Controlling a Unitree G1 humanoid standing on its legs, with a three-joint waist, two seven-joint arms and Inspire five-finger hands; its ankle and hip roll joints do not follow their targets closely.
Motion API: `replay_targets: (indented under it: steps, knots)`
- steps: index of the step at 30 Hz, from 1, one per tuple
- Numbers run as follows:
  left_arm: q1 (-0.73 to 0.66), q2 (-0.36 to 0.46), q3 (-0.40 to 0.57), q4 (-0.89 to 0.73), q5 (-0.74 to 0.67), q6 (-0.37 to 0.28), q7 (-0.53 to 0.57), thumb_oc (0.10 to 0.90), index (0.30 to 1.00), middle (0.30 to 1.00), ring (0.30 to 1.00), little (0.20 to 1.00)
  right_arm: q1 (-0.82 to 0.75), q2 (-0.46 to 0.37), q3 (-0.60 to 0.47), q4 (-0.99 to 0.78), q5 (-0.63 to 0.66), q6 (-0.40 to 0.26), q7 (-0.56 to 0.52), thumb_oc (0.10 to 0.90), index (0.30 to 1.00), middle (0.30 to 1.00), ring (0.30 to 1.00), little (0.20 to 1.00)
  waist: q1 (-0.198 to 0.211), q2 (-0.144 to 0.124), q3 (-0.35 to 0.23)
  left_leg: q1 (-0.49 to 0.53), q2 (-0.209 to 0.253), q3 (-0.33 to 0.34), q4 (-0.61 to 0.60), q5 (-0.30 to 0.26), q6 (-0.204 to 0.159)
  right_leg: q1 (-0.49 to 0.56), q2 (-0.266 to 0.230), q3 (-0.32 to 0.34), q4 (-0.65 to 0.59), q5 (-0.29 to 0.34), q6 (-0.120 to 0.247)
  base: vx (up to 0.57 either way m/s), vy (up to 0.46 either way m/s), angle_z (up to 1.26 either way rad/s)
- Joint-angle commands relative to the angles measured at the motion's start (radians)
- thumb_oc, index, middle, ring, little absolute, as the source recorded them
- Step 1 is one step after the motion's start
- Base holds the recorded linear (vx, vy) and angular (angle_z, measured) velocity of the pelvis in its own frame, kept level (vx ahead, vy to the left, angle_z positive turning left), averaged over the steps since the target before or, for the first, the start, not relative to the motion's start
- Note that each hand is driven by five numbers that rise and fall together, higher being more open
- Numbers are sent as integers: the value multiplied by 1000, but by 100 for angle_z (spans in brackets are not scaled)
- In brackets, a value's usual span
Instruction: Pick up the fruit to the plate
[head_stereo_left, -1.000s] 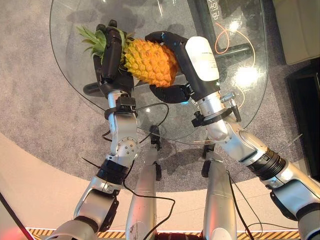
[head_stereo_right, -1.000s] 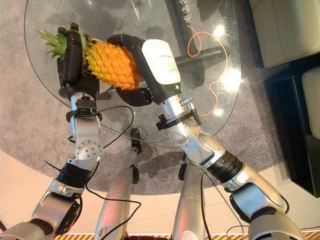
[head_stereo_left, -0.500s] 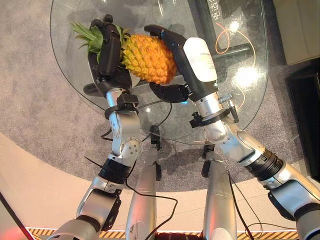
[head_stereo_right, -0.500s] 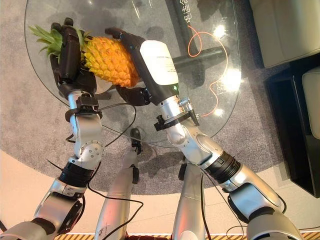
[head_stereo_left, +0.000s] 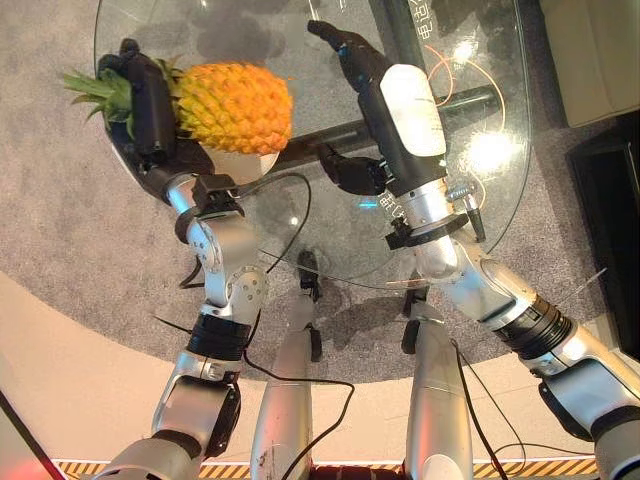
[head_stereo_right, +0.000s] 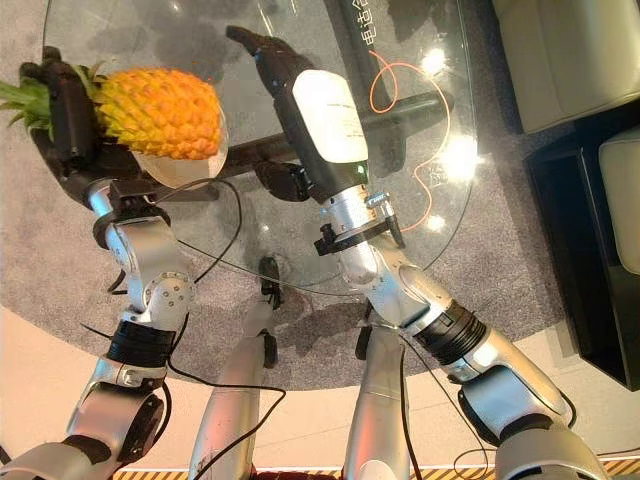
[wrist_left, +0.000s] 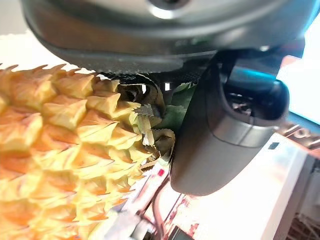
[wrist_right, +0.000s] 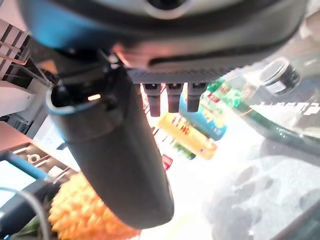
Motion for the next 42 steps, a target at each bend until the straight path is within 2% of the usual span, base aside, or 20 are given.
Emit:
replay_targets:
  steps: [1,8,12,15,17,18,19,23,29,31,35,38,40,42]
  knots:
    - [-146,69,17,-48,190,-126,23,100,300,300,300,200,-111,31,-47,-76,-33,-69,-59,800,900,900,900,900,18,-27,-21,18,-74,17,43,-101,12,92,45,-74,-233,101,-1,0,0,0]
    - [-161,78,35,-10,204,-147,81,100,300,300,300,200,-119,32,-48,-58,-30,-60,-71,800,900,900,900,900,15,-25,-21,22,-73,18,39,-100,10,93,47,-71,-236,101,-1,0,0,0]
    - [-172,80,43,17,281,-146,127,100,300,300,300,200,-111,33,-57,-42,-19,-43,-99,800,900,900,900,900,11,-27,-21,16,-72,20,40,-99,7,88,48,-67,-236,101,-3,0,0,0]
    - [-182,89,41,43,341,-134,167,100,300,300,300,200,-95,25,-70,-18,17,-19,-167,800,900,900,900,900,4,-29,-21,23,-68,23,40,-107,4,92,49,-61,-232,91,-2,0,31,0]
    - [-203,105,42,90,395,-138,200,100,300,300,300,200,-84,21,-94,34,42,-25,-244,800,900,900,900,900,-4,-31,-21,15,-65,26,39,-100,5,81,51,-57,-234,100,-3,-16,34,0]
    - [-205,105,41,92,397,-139,202,100,300,300,300,200,-85,21,-93,35,42,-26,-245,800,900,900,900,900,-3,-31,-21,14,-65,27,39,-100,5,80,51,-56,-234,101,-3,15,49,0]
    - [-213,134,44,156,452,-151,226,100,300,300,300,200,-46,19,-134,98,73,-46,-326,800,900,900,900,900,-15,-34,-21,23,-63,30,44,-112,4,85,52,-52,-225,88,0,16,41,-1]
    - [-248,199,54,246,505,-157,271,100,300,300,300,200,4,3,-215,197,149,-81,-410,800,900,900,900,900,-31,-36,-21,12,-54,41,47,-109,3,67,56,-43,-220,94,-2,-6,62,-3]
    - [-280,274,49,341,517,-157,308,100,300,300,300,200,64,-33,-286,313,213,-92,-480,800,900,900,900,900,-51,-43,-21,14,-45,53,55,-124,0,61,61,-34,-205,81,-2,10,37,-6]
    - [-289,305,47,382,514,-162,326,100,300,300,300,200,90,-46,-307,374,264,-114,-506,800,900,900,900,900,-58,-48,-21,13,-40,56,59,-129,0,56,63,-32,-199,78,-2,1,8,-2]
    - [-347,375,22,493,522,-151,373,100,300,300,300,200,116,-56,-334,570,425,-201,-531,800,900,900,900,900,-69,-61,-21,6,-30,64,66,-136,-5,50,72,-29,-192,72,-6,0,0,0]
    - [-398,411,-7,563,512,-132,386,100,300,300,300,200,124,-59,-335,679,515,-235,-523,800,900,900,900,900,-76,-68,-21,-1,-25,68,74,-139,-6,44,76,-27,-186,71,-9,0,0,-3]
    - [-434,436,-29,615,473,-123,372,100,300,300,300,200,134,-54,-346,766,607,-261,-481,800,900,900,900,900,-82,-74,-21,-7,-20,71,84,-142,-8,39,79,-26,-181,70,-11,0,0,0]
    - [-465,452,-48,660,447,-116,357,100,300,300,300,200,143,-42,-362,877,645,-295,-440,800,900,900,900,900,-85,-78,-21,-11,-16,73,92,-145,-8,38,82,-25,-178,69,-13,4,-11,-2]
